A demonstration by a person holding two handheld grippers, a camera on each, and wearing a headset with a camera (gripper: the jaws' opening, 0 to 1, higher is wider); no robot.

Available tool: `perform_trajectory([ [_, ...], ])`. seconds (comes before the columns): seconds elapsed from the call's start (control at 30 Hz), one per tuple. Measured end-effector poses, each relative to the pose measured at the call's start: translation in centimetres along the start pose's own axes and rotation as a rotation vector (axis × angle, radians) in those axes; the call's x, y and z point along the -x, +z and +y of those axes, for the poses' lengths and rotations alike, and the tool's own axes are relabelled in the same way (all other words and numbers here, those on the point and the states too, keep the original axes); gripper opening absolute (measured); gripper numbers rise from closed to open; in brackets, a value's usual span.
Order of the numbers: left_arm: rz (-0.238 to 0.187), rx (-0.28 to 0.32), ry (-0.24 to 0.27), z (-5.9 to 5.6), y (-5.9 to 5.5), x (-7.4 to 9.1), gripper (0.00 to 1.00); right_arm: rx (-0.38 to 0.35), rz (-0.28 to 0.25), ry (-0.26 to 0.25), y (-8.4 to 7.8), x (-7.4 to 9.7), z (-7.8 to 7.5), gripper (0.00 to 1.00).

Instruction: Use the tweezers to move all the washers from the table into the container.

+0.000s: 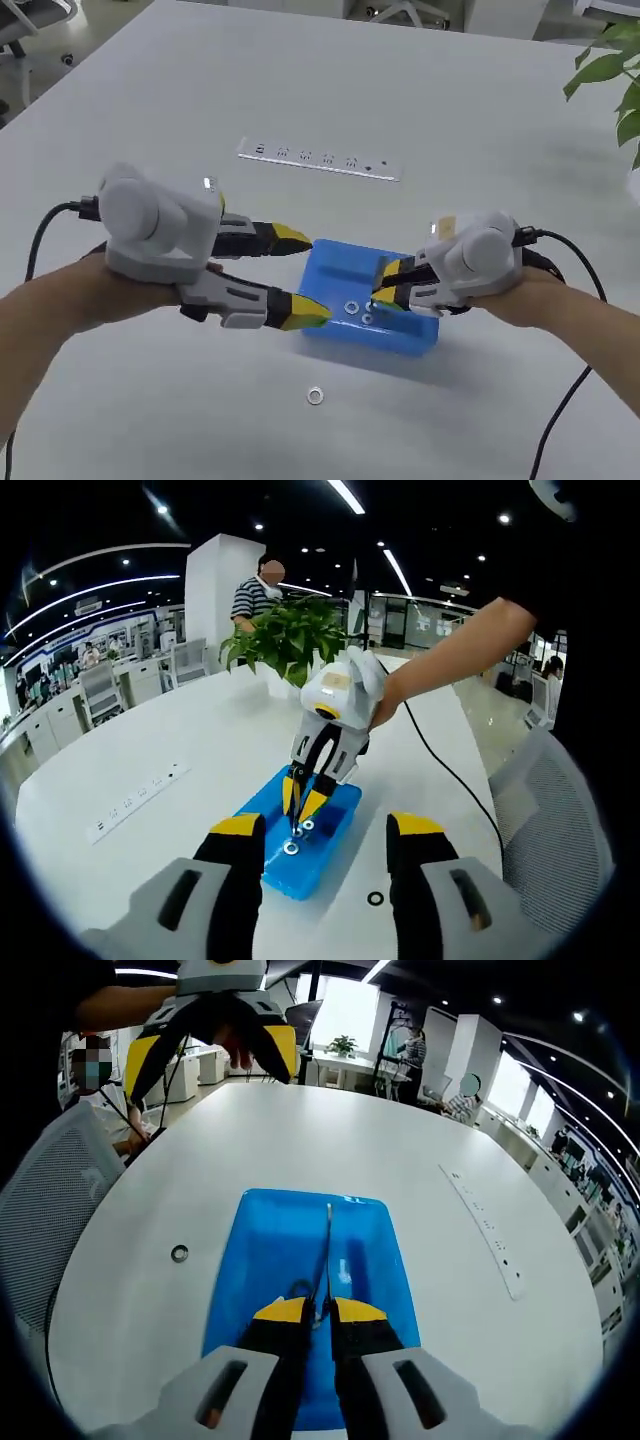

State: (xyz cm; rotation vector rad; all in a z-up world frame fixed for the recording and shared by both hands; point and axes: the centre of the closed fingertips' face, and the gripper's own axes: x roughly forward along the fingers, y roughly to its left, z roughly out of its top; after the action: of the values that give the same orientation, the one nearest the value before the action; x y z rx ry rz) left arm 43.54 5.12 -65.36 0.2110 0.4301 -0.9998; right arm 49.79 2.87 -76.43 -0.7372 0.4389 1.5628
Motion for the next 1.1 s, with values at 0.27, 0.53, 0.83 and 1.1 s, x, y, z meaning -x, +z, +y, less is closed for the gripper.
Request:
perform_trajectory([
  [0.27, 0.020, -0.058, -0.021, 0.8, 0.2, -1.6, 0.37, 0.011, 0.004, -0.001, -0.1, 0.0, 0.0, 0.10],
  [0.53, 0.049, -0.112, -0.036, 1.4, 0.3, -3.4, 0.28, 0.021, 0.006, -0.001, -0.1, 0.0, 0.1, 0.10],
  [0.83, 0.073, -0.164, -0.070, 1.7, 0.5, -5.4, 0.21, 0.032, 0.009, -0.001, -0.1, -0.1, 0.1, 0.10],
  [1.1, 0.098, -0.197, -0.097, 1.9, 0.2, -6.4, 0.17, 0.040, 0.009, -0.002, -0.1, -0.1, 0.1, 0.10],
])
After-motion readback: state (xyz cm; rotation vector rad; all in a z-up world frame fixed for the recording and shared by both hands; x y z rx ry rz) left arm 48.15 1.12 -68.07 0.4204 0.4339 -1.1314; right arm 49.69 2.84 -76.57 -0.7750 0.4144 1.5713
